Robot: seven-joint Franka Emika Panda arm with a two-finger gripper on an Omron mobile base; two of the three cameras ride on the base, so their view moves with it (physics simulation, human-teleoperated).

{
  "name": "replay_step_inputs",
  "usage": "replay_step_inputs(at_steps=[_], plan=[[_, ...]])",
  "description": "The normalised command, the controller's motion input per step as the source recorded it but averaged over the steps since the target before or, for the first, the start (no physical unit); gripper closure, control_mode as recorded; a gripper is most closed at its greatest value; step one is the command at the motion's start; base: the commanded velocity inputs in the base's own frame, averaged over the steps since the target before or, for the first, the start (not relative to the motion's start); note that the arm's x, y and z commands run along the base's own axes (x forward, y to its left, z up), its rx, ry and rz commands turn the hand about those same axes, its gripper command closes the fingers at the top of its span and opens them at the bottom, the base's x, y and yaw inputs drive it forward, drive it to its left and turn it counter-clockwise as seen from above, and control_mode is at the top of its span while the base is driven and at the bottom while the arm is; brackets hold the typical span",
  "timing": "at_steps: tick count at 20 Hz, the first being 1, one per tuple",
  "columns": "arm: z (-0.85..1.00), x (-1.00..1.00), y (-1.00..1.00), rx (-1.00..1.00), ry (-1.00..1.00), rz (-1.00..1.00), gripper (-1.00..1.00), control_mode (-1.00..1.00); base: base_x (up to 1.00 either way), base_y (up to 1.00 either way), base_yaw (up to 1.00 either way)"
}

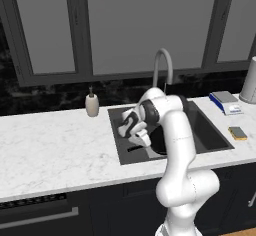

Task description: Pick the pan and sponge and place them into the sink. Then turn on the water.

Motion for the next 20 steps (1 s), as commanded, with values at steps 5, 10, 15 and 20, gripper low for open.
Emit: replay_step_inputs(at_steps=[5, 10, 15, 20], plan=[[0.44, -0.23, 0.00, 0.15, -0.30, 0.01, -1.00, -1.00, 0.00, 0.00, 0.00], [0.74, -0.27, 0.05, 0.11, -0.41, -0.04, -1.00, -1.00, 0.00, 0.00, 0.00], [1.00, -0.43, 0.20, 0.02, -0.32, -0.04, -1.00, -1.00, 0.00, 0.00, 0.00], [1.00, -0.55, 0.33, -0.03, -0.09, 0.00, -1.00, -1.00, 0.00, 0.00, 0.00]])
